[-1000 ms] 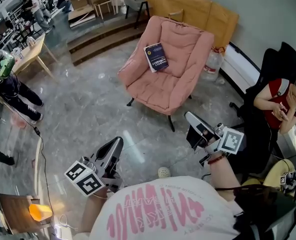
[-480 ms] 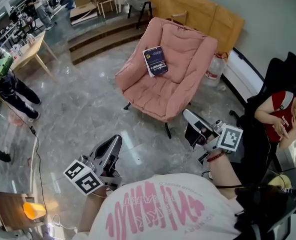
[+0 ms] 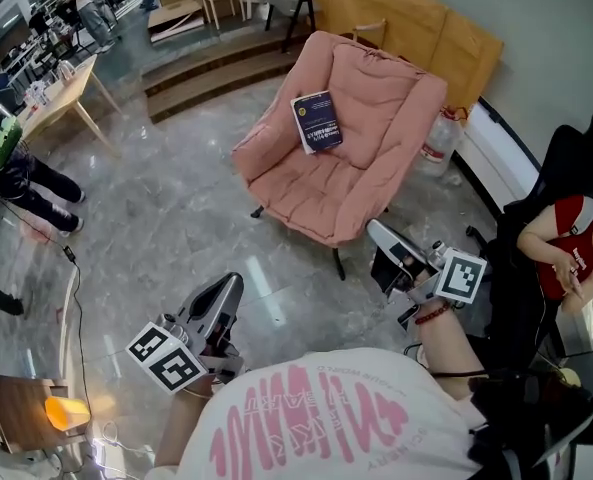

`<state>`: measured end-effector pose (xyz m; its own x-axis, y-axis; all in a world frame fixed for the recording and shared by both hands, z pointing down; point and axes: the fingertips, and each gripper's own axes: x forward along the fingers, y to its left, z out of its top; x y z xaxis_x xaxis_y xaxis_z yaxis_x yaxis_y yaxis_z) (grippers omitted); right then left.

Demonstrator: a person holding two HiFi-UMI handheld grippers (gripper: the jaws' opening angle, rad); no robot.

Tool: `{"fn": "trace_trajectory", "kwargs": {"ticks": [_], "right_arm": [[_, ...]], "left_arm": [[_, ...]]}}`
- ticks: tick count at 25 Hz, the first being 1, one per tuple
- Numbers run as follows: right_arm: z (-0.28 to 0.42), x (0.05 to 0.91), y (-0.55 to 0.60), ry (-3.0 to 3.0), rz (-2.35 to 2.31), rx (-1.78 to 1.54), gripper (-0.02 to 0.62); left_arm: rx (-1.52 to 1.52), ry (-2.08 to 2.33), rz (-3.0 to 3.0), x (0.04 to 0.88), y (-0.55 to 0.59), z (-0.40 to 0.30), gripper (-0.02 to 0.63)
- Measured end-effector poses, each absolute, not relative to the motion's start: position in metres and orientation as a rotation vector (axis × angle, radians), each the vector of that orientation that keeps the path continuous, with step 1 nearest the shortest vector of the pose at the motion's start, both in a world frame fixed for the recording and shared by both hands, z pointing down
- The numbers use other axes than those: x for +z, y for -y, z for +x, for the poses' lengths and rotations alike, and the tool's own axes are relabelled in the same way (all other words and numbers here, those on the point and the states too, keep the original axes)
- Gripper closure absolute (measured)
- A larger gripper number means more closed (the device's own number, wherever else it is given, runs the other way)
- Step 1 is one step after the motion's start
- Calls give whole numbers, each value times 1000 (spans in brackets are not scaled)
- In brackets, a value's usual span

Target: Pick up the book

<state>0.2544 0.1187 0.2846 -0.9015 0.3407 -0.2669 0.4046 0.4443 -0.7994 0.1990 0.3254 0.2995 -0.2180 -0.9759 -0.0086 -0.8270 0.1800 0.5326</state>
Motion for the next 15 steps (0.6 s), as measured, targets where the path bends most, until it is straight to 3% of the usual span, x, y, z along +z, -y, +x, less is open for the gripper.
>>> {"fn": "trace_trajectory", "kwargs": {"ticks": [15], "right_arm": [[246,297,-101,-2577,662,-1507,586]], "left_arm": [[-583,2137,1704,302,-310,187,598]]}}
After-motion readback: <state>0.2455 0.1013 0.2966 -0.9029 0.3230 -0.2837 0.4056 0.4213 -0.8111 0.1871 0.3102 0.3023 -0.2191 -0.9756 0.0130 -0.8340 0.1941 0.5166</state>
